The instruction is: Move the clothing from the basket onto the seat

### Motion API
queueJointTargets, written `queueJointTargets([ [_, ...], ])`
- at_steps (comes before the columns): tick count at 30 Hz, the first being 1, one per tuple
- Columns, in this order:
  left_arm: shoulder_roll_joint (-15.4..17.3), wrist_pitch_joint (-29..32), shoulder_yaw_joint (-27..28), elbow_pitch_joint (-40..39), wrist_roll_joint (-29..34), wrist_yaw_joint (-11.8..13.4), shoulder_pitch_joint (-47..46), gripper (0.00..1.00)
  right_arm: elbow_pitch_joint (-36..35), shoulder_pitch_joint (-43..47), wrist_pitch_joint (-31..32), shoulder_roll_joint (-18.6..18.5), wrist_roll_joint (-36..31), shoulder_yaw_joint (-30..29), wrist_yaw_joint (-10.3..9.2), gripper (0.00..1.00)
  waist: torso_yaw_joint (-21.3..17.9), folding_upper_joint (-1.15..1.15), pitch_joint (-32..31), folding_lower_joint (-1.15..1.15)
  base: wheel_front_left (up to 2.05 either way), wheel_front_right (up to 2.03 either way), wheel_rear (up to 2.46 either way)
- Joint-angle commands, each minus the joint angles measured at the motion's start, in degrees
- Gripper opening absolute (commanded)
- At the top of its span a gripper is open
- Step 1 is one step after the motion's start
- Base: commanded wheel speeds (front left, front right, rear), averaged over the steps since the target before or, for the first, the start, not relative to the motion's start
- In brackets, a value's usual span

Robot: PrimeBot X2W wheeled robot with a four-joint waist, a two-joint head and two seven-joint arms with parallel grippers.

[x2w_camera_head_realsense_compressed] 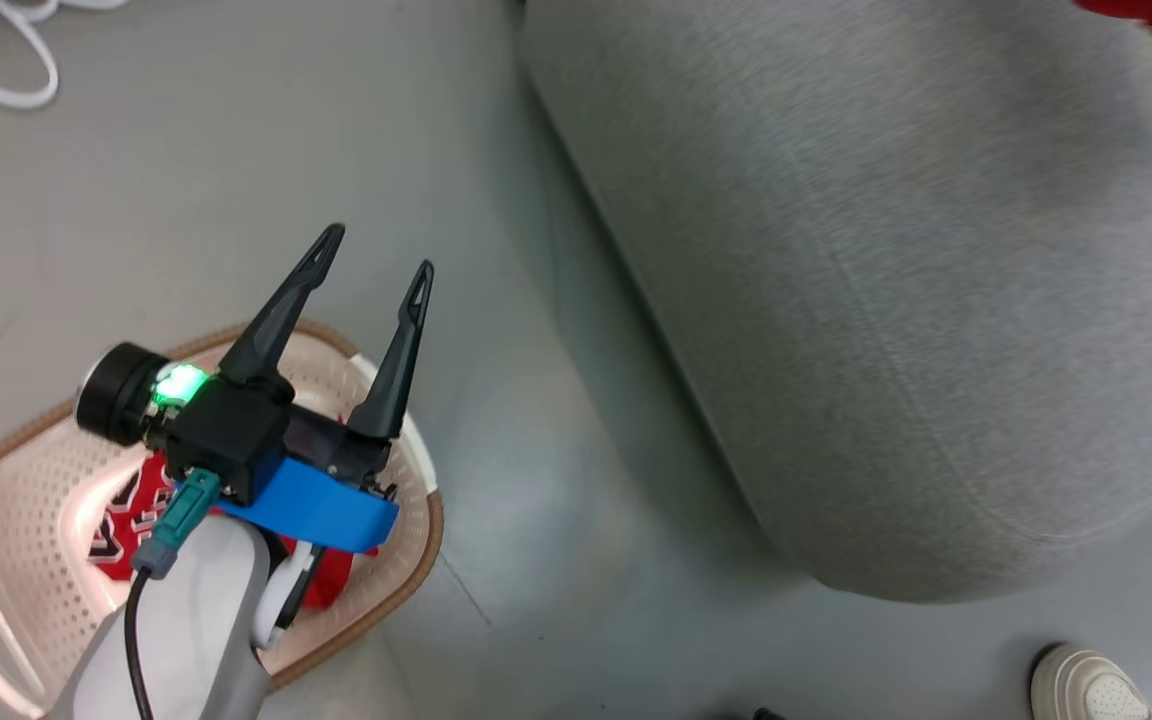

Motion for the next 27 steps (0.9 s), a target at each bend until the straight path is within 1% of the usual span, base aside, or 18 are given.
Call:
queueJointTargets([
  [1,0.4,-0.1,-0.5,-0.6,0.3,-0.2,-1.8,1.00,0.8,-1.0,-0.6,-1.1,-1.2,-1.5,0.02,0.00,5.0,0.00,6.6,-0.02,0.00,0.00,0.00],
  [5,0.7,-0.1,-0.6,-1.7,0.7,0.0,-4.3,1.00,3.6,-0.6,-1.4,-2.3,-4.6,-6.7,0.02,0.00,7.1,0.00,10.1,-0.02,0.00,0.00,0.00],
  [10,1.0,-0.1,-0.5,-2.3,1.0,0.2,-4.9,1.00,6.7,0.8,-1.8,-0.6,-6.9,-11.0,0.01,0.00,7.5,0.00,12.4,-0.02,0.00,0.00,0.00],
  [13,1.0,-0.2,-0.5,-2.2,0.9,0.2,-5.1,1.00,7.9,1.6,-1.9,0.5,-8.0,-12.6,0.02,0.00,7.6,0.00,12.6,-0.02,0.00,0.00,0.00],
  [20,0.1,-0.2,-0.4,-1.5,0.5,0.2,-5.1,1.00,6.4,3.7,-2.0,1.6,-10.7,-14.8,0.01,0.00,7.7,0.00,11.0,-0.02,0.00,0.00,0.00],
  [21,0.0,-0.2,-0.2,-1.5,0.5,0.1,-4.9,1.00,6.3,3.9,-2.0,1.7,-10.9,-14.9,0.01,0.09,7.7,0.00,10.5,-0.02,0.00,0.00,0.00],
  [22,-0.2,-0.2,-0.1,-1.3,0.4,0.1,-4.6,1.00,6.3,4.2,-2.0,1.7,-11.3,-15.0,0.01,0.36,7.7,0.00,9.9,-0.02,0.00,0.00,0.00],
  [24,-0.8,-0.2,0.1,-1.0,0.1,0.1,-3.8,1.00,6.3,5.0,-2.0,1.8,-11.7,-14.8,0.01,1.00,7.8,0.00,8.4,-0.02,0.00,0.00,0.00],
  [27,-1.9,-0.2,0.5,-0.3,-0.5,0.1,-2.6,1.00,6.4,6.5,-2.0,1.7,-12.6,-13.7,0.01,1.00,8.2,0.00,5.2,-0.02,0.00,0.00,0.00],
])
